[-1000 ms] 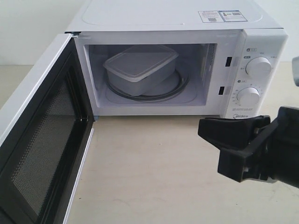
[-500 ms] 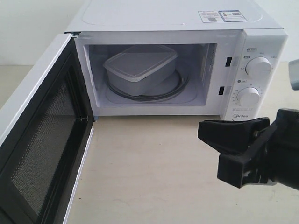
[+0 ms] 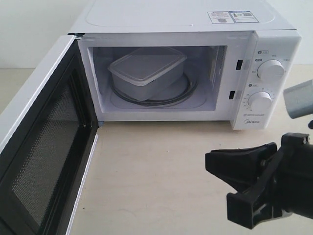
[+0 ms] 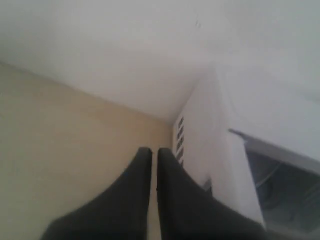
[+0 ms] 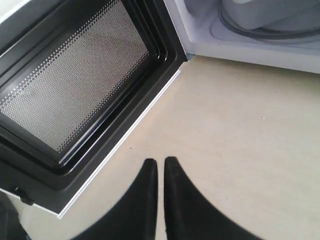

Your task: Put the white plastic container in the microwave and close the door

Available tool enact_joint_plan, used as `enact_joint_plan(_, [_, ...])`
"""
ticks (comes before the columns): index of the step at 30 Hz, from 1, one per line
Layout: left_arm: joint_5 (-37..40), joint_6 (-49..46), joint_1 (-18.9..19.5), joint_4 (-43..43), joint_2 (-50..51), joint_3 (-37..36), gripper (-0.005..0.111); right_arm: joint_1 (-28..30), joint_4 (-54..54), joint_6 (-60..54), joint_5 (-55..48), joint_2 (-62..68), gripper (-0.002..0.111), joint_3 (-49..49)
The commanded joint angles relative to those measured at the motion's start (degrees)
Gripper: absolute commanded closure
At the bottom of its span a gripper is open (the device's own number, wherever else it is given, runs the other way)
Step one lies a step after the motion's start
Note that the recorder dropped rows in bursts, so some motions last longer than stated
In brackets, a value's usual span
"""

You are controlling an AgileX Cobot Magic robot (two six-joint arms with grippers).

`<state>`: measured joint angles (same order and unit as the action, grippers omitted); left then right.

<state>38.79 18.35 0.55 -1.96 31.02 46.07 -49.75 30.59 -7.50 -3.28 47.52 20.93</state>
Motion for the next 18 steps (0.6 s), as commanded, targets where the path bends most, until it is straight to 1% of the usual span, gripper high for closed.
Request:
enact_joint_plan(1, [15.3, -4.5, -0.4, -0.5, 10.0, 9.7, 0.102, -0.1, -0.4, -0.7, -2.2, -0.2, 0.108, -0.4])
enact_joint_plan(3, [20.8, -7.4, -0.4, -1.7, 14.0, 13.1, 0.102, -0.1, -0.4, -0.7, -1.7, -0.2, 0.108, -0.4])
enact_joint_plan(6, [30.4, -16.2, -0.4, -5.2, 19.1, 16.9, 0.102, -0.1, -0.4, -0.7, -0.2, -0.2, 0.108, -0.4])
enact_joint_plan(8, [31.2, -20.3, -0.4, -8.5, 21.8, 17.7, 0.102, -0.1, -0.3, -0.5, 3.3, -1.2, 0.108, -0.4])
enact_joint_plan(11, [31.2, -21.4, -0.4, -14.9, 23.4, 16.5, 0.102, -0.1, -0.3, -0.5, 9.3, -3.7, 0.108, 1.1])
enact_joint_plan(12, [31.2, -22.7, -0.4, -16.8, 23.4, 15.9, 0.102, -0.1, -0.3, -0.5, 9.8, -4.3, 0.108, 1.9])
enact_joint_plan(15, [31.2, -32.2, -0.4, -24.7, 23.5, 13.7, 0.102, -0.1, -0.3, -3.3, 7.6, -6.4, 0.108, 5.9])
enact_joint_plan(18, [31.2, -37.8, -0.4, -30.1, 23.5, 11.3, 0.102, -0.1, -0.3, -7.3, 1.5, -7.6, 0.108, 10.5])
